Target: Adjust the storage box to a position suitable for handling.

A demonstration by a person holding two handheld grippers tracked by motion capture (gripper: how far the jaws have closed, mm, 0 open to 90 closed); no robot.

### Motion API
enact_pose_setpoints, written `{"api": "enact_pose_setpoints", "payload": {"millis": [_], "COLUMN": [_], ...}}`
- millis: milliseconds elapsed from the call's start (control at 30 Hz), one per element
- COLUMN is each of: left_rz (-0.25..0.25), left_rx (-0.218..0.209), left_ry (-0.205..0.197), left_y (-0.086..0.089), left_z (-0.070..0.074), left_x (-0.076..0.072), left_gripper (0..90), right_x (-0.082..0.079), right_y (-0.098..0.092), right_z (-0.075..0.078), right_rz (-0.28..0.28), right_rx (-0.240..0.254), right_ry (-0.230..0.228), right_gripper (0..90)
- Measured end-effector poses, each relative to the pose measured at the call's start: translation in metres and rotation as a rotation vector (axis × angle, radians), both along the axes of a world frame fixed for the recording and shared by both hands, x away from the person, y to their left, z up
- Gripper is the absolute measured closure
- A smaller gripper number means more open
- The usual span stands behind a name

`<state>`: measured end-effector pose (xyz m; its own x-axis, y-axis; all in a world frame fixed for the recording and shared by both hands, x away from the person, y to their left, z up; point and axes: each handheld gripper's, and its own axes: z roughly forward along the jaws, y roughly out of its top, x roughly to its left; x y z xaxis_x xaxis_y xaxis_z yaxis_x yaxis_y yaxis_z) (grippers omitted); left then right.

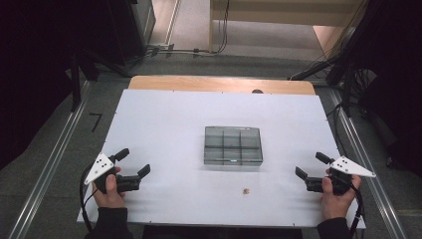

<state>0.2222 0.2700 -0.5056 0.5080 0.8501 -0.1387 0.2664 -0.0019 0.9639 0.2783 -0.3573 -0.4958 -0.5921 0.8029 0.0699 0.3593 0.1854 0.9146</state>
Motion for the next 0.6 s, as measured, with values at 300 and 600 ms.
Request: {"api": "enact_pose_setpoints", "payload": {"millis": [300,600], "left_rz": [-0.007,-0.012], "left_rx": [0.004,0.003], "left_ry": [0.003,0.007], "left_y": [-0.001,-0.002], "left_z": [0.000,-0.001], "left_x": [0.000,-0.001], "left_gripper": [0.3,0.3], "right_x": [0.004,0.014], "right_y": [0.006,0.028], "right_z": [0.003,0.024], "right_rz": [0.029,-0.015], "right_rx": [0.026,-0.022], "right_ry": [0.048,0.077], "right_gripper": [10.4,51.8]}}
